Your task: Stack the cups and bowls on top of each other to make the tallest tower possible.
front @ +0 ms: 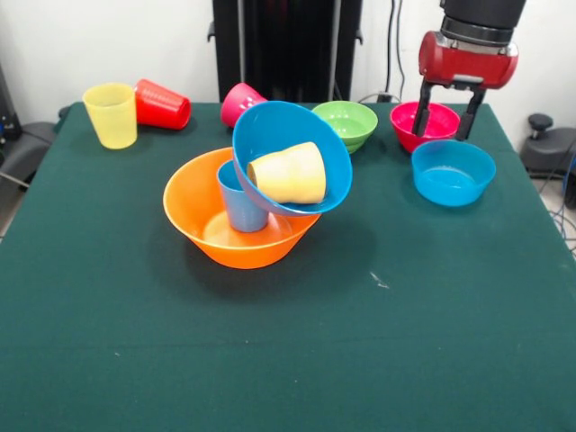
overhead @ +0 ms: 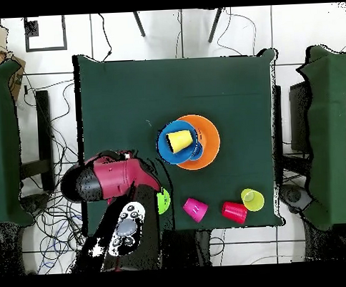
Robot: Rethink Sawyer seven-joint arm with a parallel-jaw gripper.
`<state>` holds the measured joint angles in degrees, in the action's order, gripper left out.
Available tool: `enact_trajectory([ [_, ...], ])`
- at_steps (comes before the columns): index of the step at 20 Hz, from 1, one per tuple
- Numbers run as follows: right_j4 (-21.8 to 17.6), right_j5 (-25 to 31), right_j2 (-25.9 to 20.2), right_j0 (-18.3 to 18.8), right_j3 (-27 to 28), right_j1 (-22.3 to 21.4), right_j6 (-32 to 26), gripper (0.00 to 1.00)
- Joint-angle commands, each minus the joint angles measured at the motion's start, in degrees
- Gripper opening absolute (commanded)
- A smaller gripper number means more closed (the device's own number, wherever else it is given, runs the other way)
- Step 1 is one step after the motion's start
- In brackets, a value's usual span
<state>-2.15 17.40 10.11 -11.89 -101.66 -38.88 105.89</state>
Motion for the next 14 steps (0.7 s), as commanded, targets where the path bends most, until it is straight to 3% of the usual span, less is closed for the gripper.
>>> enact_trajectory([
  [1,-0.9,-1.7,-4.8,1.0,-0.8,2.5,6.4,1.00],
  [14,-0.6,1.5,-5.0,1.2,-0.7,4.7,5.8,1.00],
])
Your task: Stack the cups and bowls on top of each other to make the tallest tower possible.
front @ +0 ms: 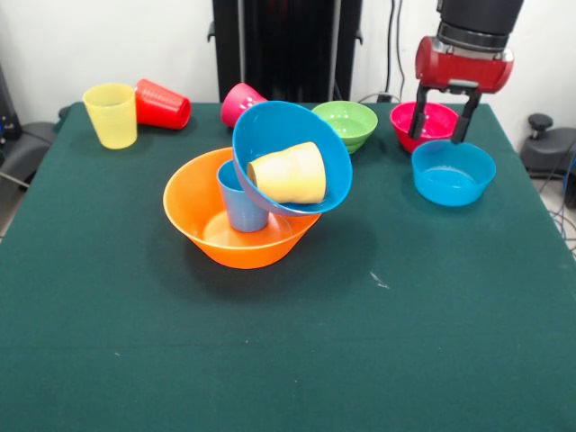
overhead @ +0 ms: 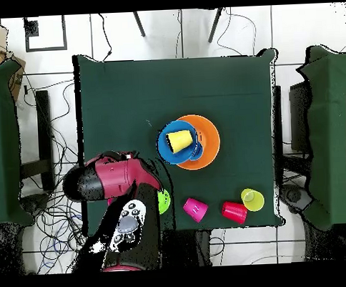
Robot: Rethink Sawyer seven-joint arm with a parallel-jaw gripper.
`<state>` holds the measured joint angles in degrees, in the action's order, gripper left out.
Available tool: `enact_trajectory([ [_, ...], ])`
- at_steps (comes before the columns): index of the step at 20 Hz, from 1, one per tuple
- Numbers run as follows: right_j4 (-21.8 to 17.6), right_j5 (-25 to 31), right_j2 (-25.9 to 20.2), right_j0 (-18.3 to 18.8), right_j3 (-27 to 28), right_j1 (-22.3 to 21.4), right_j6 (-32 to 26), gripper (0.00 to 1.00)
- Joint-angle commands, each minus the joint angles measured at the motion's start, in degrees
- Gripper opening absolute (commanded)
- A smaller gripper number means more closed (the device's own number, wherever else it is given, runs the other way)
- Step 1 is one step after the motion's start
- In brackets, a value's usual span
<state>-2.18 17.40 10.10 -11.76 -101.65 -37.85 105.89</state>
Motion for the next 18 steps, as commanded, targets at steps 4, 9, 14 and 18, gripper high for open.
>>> enact_trajectory([
  [4,-0.5,1.3,-5.7,1.9,-0.7,4.0,5.4,1.00],
  [9,-0.7,0.7,-5.7,2.3,-0.2,5.1,5.2,1.00],
  [14,-1.1,2.2,-3.6,0.9,1.2,5.9,5.5,1.00],
  [18,-1.2,4.1,-2.3,-0.1,1.1,5.9,5.7,1.00],
])
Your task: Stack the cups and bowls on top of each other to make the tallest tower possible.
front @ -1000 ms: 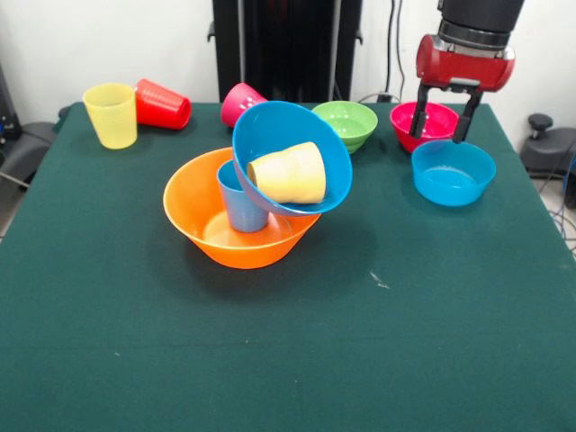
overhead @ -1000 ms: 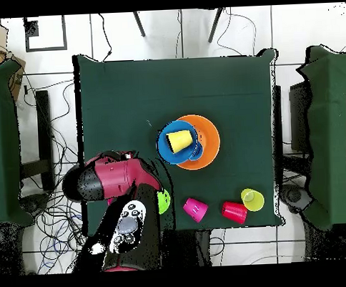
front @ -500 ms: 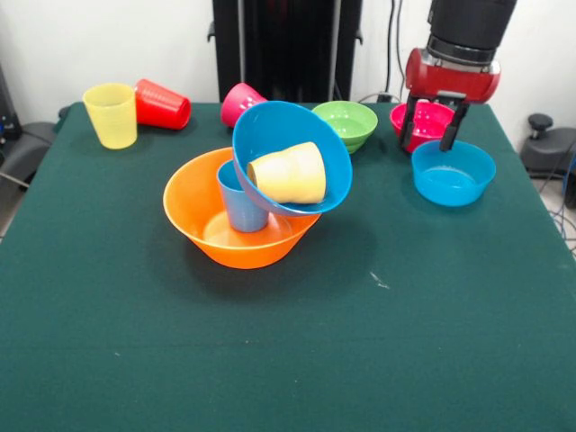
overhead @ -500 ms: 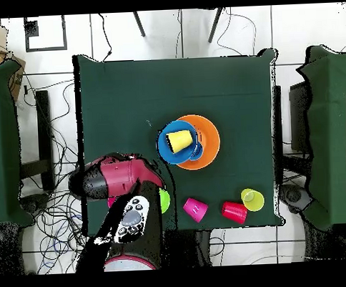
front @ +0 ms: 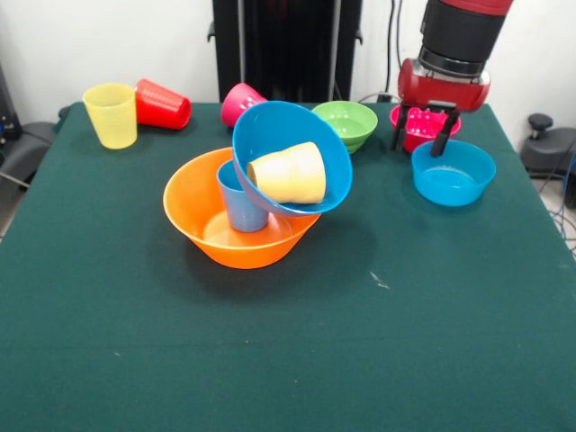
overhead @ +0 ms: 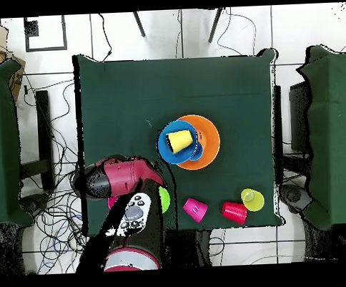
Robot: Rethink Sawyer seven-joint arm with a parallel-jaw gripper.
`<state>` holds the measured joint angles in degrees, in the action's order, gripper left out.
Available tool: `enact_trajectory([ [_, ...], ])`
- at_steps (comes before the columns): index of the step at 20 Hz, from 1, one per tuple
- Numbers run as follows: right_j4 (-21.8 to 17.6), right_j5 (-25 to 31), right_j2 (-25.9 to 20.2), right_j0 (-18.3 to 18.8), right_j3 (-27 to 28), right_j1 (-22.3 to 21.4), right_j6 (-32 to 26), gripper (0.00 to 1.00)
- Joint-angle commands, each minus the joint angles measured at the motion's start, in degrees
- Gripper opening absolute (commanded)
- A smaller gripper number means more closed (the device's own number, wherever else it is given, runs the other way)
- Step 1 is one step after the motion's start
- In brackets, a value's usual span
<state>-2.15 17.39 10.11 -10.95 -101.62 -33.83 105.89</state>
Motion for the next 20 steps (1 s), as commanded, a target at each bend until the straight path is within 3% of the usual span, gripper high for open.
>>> enact_trajectory([
  [1,-1.2,5.1,-1.8,-1.2,1.2,1.9,5.7,1.00],
  [20,-1.6,4.7,2.1,-3.4,4.5,7.0,5.6,1.00],
])
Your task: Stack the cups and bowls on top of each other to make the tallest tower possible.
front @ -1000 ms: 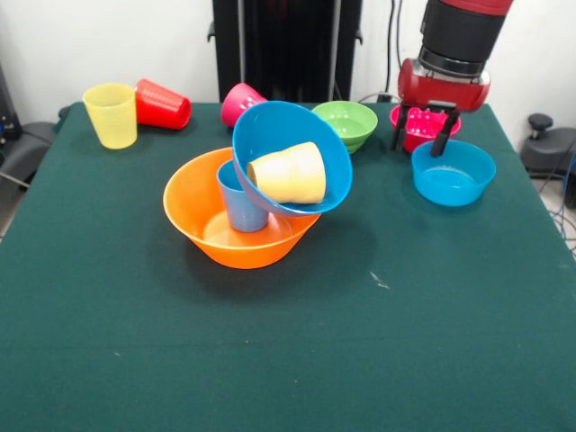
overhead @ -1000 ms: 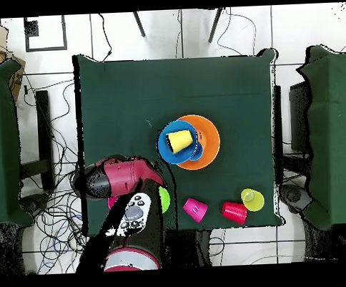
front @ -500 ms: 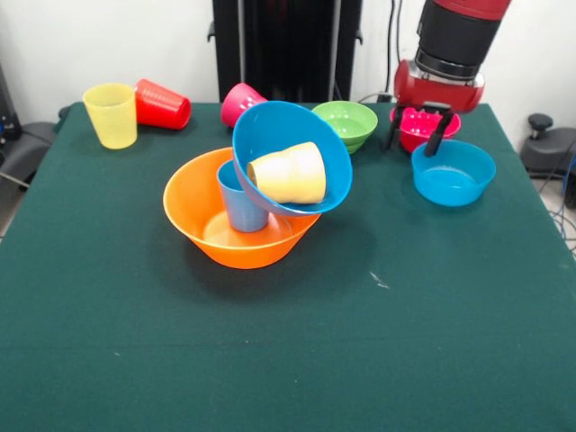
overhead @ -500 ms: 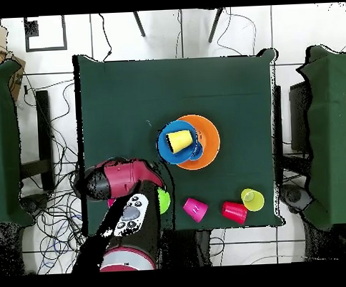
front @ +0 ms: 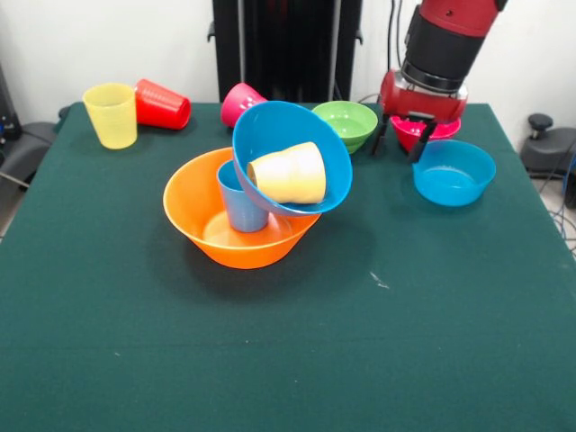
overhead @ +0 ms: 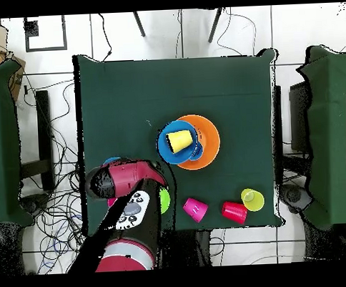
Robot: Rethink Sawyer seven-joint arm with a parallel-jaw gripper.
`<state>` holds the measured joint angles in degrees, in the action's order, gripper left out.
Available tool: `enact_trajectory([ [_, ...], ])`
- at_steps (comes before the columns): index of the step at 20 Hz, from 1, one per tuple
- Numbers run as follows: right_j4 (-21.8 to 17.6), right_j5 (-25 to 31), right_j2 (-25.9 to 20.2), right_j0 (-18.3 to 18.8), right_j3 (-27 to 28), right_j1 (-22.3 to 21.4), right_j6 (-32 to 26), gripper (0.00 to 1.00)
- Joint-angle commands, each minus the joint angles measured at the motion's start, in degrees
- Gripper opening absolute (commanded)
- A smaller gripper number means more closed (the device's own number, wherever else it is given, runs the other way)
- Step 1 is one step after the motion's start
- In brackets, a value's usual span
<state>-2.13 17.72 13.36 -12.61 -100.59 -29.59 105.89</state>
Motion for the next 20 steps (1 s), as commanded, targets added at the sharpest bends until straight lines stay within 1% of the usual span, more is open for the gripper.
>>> enact_trajectory([
  [1,-1.5,4.5,-1.1,-1.8,3.4,2.7,5.7,1.00],
  [10,-0.6,5.9,1.2,-3.9,3.8,2.7,6.6,1.00],
  [16,-0.1,8.6,0.6,-3.8,2.2,-0.7,5.6,1.00],
  [20,-0.1,8.7,0.7,-4.2,1.8,-1.1,6.0,1.00],
])
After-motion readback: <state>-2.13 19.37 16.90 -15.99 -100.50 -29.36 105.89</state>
